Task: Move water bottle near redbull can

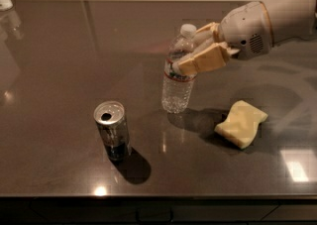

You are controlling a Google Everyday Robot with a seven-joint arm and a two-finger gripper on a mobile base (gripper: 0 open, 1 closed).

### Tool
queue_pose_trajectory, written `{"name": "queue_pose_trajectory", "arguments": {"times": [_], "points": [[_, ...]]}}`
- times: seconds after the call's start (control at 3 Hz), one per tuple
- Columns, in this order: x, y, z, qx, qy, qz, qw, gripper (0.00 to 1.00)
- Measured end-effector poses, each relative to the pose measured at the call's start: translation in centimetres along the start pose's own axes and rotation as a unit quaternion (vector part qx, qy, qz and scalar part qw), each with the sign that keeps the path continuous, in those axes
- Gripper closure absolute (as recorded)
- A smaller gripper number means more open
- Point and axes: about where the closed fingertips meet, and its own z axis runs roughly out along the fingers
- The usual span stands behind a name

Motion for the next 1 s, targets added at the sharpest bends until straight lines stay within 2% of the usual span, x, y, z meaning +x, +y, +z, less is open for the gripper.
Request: {"name": "queue_pose_trajectory", "arguments": {"times": [0.33,1.0], "points": [[-0.1,2.6,1.0,-0.018,0.005,-0.017,0.9997,1.00],[-0.7,5.7,3.1,-0.043,0.008,-0.048,0.9979,1.00]]}}
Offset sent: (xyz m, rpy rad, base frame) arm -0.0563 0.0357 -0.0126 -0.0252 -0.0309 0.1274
